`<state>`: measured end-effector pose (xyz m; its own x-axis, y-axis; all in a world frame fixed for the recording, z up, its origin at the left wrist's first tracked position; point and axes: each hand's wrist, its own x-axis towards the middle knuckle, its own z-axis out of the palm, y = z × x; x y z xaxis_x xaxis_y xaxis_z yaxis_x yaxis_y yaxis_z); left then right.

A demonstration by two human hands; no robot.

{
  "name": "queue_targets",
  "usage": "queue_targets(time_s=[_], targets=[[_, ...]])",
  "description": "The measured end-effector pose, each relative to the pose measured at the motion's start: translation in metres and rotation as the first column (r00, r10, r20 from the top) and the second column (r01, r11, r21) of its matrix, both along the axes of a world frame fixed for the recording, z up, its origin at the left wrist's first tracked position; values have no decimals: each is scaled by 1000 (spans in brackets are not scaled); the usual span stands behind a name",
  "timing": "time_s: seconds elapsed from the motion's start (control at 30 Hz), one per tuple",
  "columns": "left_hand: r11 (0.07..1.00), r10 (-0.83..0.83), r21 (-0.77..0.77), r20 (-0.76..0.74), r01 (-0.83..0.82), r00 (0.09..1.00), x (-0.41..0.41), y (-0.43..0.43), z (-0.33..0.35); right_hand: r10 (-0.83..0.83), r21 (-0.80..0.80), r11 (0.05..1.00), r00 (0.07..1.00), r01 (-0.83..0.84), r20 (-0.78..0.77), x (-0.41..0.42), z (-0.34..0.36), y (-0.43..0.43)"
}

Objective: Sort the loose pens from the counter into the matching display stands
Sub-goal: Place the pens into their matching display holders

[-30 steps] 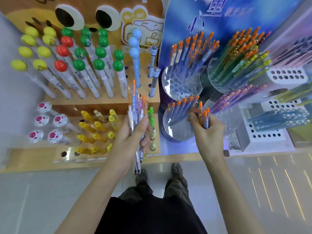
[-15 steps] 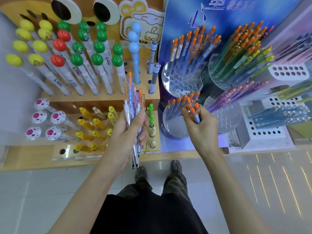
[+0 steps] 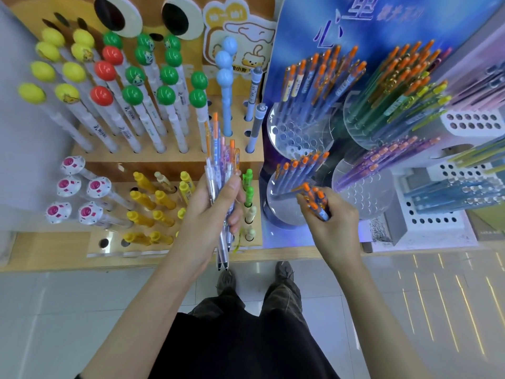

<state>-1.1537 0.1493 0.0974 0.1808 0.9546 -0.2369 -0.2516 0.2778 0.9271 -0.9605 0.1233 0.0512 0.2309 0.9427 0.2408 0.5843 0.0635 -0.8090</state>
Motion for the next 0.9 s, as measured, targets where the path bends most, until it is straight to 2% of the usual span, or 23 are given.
queue_targets(time_s=[0.1, 0.27, 0.47, 0.53, 0.6, 0.7, 0.9], targets=[[1000, -12, 6, 1, 12, 1000, 0, 1, -1, -4, -15, 1000, 1000, 4, 14, -1, -3, 0], [1000, -24, 8, -10, 24, 1000, 3, 0, -3, 97, -118, 990, 981, -78, 166, -19, -3, 16], [999, -31, 27, -8, 31, 1000, 4, -2, -4, 57, -129, 991, 992, -43, 113, -23, -9, 22], [999, -28, 38, -7, 28, 1000, 4, -3, -3, 6, -172, 985, 1000, -3, 18, -25, -10, 21], [999, -21, 45, -14, 21, 1000, 3, -4, -2, -57, -232, 972, 984, 16, -170, -25, -11, 19], [999, 5, 34, -9, -4, 1000, 2, -4, -1, -126, -232, 973, 889, 24, -440, -19, -8, 10], [1000, -4, 21, 4, 4, 1000, 4, -4, -2, -127, -169, 985, 784, 28, -608, -13, 5, 2]])
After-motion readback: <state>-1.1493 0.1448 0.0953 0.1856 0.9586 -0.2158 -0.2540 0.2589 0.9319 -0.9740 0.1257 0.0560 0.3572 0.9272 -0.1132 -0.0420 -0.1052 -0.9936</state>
